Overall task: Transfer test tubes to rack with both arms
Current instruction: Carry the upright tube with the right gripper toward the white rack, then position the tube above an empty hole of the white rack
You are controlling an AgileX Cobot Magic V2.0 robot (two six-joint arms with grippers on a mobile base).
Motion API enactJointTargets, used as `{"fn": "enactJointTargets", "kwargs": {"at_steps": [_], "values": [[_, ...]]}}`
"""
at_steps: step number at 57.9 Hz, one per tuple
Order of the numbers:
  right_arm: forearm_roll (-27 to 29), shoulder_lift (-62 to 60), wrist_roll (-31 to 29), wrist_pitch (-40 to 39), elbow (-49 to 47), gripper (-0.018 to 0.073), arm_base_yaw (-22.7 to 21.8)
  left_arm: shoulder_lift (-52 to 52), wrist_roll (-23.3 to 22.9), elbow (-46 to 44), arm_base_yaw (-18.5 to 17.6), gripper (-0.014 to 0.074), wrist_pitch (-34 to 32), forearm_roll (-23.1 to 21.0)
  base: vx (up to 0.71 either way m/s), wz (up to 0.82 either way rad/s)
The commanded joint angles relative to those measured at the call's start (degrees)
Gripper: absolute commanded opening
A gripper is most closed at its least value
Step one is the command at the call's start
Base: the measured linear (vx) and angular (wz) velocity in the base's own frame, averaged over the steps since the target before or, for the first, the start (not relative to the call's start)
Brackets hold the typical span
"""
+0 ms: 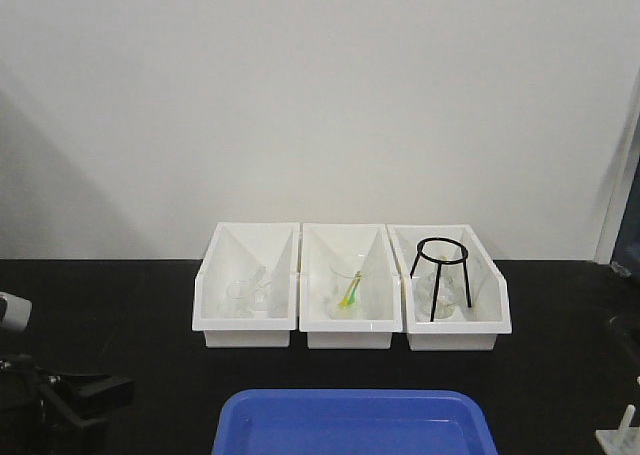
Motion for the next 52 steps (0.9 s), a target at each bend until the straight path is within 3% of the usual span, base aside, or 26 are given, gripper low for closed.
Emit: {"fn": "enactJointTargets", "kwargs": {"at_steps": [1,11,19,37,52], "values": [[4.3,0.2,3.9,-2.2,-1.7,-0.0007,-0.3,-1.6,-0.4,-1.5,0.0,-0.002,-1.1,2.4,0.0,0.0],[4.3,3.2,7.5,-1.0,-3.1,-0.0007,-0.3,-1.6,-0.4,-1.5,0.0,-0.002,-1.3,2.4,0.0,0.0],[4.3,5.9,3.2,3.9,-6.3,-0.0007,-0.3,-1.6,-0.4,-1.5,0.0,-0.002,-2.2,2.4,0.0,0.0],[4.4,11.2,-3.2,6.4,-9.0,-0.0007,-0.3,-1.6,-0.4,-1.5,0.0,-0.0018,-3.0,2.4,0.0,0.0],[4.4,17.3,-5.3,13.1,-12.8,-0.0007,-0.3,-1.6,-0.4,-1.5,0.0,-0.0018,-4.2,2.4,0.0,0.0]]}}
